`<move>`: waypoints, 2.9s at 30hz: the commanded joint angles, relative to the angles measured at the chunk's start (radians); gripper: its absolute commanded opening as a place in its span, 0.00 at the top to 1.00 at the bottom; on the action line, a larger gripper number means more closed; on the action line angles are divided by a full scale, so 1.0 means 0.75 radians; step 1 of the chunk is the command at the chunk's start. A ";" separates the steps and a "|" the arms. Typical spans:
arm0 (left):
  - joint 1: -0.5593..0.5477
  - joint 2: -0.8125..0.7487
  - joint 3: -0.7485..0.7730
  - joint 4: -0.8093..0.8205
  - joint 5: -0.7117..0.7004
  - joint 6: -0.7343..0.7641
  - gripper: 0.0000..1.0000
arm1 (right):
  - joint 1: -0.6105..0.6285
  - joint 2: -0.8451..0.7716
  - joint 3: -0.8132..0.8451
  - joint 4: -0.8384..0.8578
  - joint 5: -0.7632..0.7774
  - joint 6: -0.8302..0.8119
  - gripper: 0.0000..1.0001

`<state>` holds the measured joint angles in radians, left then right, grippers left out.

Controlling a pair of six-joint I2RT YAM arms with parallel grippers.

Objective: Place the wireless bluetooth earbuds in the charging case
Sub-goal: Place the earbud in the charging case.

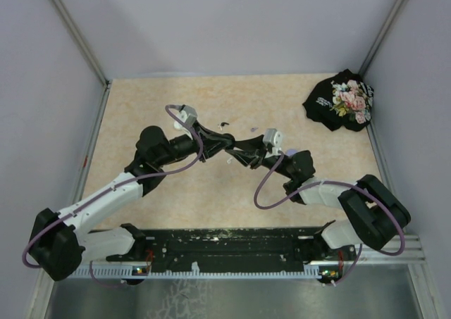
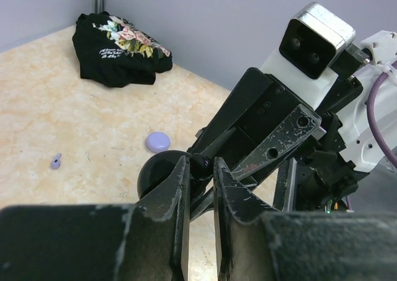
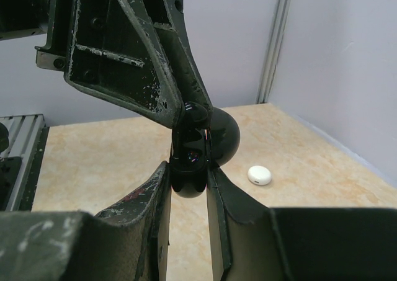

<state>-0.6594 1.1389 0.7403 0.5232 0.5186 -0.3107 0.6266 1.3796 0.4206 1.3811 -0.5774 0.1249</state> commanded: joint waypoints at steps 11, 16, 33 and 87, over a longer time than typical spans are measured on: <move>-0.004 -0.068 -0.016 -0.094 -0.074 0.071 0.83 | 0.017 -0.055 0.009 0.116 -0.003 0.012 1.00; -0.006 -0.056 -0.006 -0.126 -0.062 0.076 0.82 | 0.016 -0.060 0.009 0.118 -0.007 0.014 1.00; -0.008 -0.060 0.094 -0.317 -0.091 0.077 0.56 | 0.015 -0.080 0.007 0.054 0.003 -0.022 1.00; -0.055 0.098 0.465 -0.887 -0.080 -0.002 0.56 | 0.054 -0.175 0.041 -0.302 0.087 -0.161 1.00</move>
<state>-0.6876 1.2030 1.0523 -0.1555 0.4026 -0.3355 0.6533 1.2762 0.4191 1.1343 -0.4973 0.0177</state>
